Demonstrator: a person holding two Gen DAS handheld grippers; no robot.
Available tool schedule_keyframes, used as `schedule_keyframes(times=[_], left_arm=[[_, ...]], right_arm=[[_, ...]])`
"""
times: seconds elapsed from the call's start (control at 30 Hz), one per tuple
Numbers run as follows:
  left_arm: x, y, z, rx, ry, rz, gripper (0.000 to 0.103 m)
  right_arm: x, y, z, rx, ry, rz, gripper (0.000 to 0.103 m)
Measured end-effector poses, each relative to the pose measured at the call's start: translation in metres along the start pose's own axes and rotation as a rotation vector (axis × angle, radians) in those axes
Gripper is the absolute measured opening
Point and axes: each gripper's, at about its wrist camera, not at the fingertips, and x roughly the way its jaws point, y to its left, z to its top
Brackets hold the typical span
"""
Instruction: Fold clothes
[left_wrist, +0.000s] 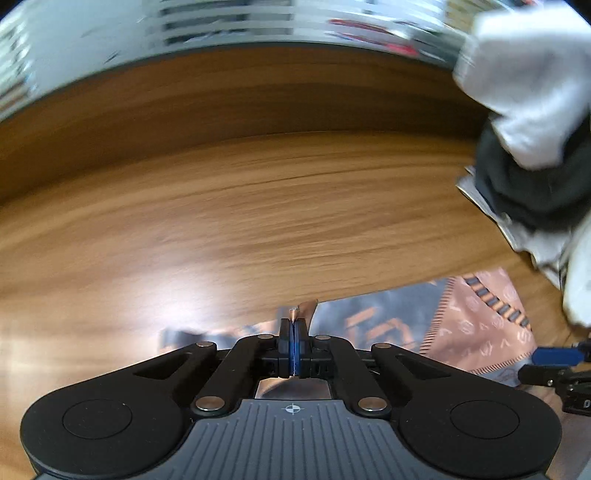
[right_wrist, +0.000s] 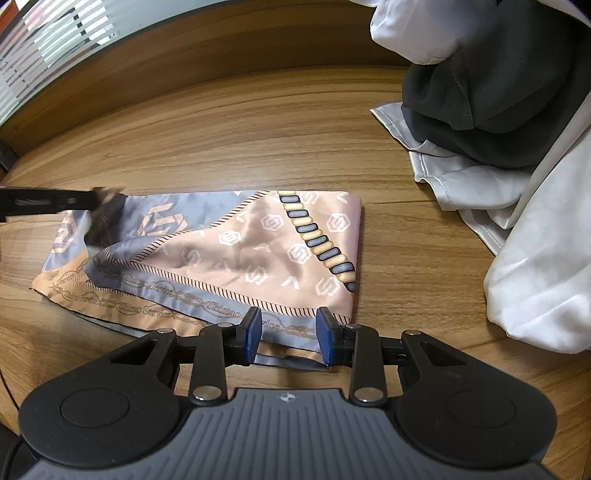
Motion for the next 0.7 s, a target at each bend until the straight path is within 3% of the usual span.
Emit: schedule_keyframes(times=[0.1, 0.27, 0.47, 0.57, 0.7], left_arm=[[-0.002, 0.028, 0.002, -0.098, 0.018, 0.026, 0.003], [0.002, 0.055, 0.005, -0.169, 0.047, 0.046, 0.004], [0.003, 0.069, 0.002, -0.203, 0.069, 0.035, 0.018], [-0.003, 0.072, -0.002, -0.204, 0.084, -0.007, 0.02], [-0.014, 0.069, -0.012, -0.201, 0.122, -0.095, 0.033]], right_arm=[[0.001, 0.003, 0.001, -0.014, 0.001, 0.0, 0.037], [0.003, 0.021, 0.002, -0.106, 0.005, 0.03, 0.036], [0.016, 0.066, 0.006, -0.33, 0.035, 0.107, 0.036], [0.024, 0.085, 0.008, -0.425, 0.053, 0.132, 0.036], [0.035, 0.103, 0.008, -0.517, 0.075, 0.14, 0.036]])
